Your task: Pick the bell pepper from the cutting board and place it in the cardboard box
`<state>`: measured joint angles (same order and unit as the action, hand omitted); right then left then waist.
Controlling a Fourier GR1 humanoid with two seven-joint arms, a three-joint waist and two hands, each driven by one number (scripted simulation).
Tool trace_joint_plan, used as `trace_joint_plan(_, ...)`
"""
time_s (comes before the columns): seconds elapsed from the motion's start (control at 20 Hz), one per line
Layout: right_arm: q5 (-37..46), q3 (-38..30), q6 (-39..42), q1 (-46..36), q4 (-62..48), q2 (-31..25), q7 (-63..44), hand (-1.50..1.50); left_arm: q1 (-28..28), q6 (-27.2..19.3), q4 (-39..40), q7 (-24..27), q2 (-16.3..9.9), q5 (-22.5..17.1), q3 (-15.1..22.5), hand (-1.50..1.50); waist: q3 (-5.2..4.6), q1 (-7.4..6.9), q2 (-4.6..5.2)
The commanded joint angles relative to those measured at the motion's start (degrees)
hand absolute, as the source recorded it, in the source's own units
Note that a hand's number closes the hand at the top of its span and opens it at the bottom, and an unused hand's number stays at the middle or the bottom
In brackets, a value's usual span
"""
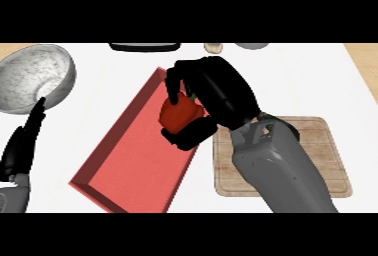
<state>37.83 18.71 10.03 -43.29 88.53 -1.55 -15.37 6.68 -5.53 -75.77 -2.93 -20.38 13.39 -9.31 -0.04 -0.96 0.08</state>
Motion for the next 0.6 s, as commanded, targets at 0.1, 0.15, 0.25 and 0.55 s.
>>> trace_joint_plan(0.1, -7.94, 4.71, -10.85, -10.61, -16.61, 1.5, -2.89, 1.5, -1.5, -0.6, -0.02, 1.86, 0.91, 1.61, 0.84, 0.0, 0.0, -0.76, 0.18)
trace_joint_plan(0.15, -10.21, 7.09, -13.46, -13.43, -19.4, 1.51, -5.49, 1.5, -0.05, 1.79, -2.22, -1.35, -0.76, 0.03, 0.18, 0.0, 0.0, -1.59, 0.23)
trace_joint_plan(0.25, -13.45, 9.37, -15.87, -15.96, -23.74, 1.52, -4.56, 1.5, 1.94, -1.23, -1.18, -2.73, 2.12, 2.56, 2.16, 0.0, 0.0, -1.1, 0.27)
trace_joint_plan(0.55, -21.46, 14.25, -23.11, -25.9, -38.9, 1.54, -2.78, 1.5, 3.26, 1.54, 0.28, -1.21, -0.13, 1.11, 0.5, 0.0, -0.04, -2.42, 0.6)
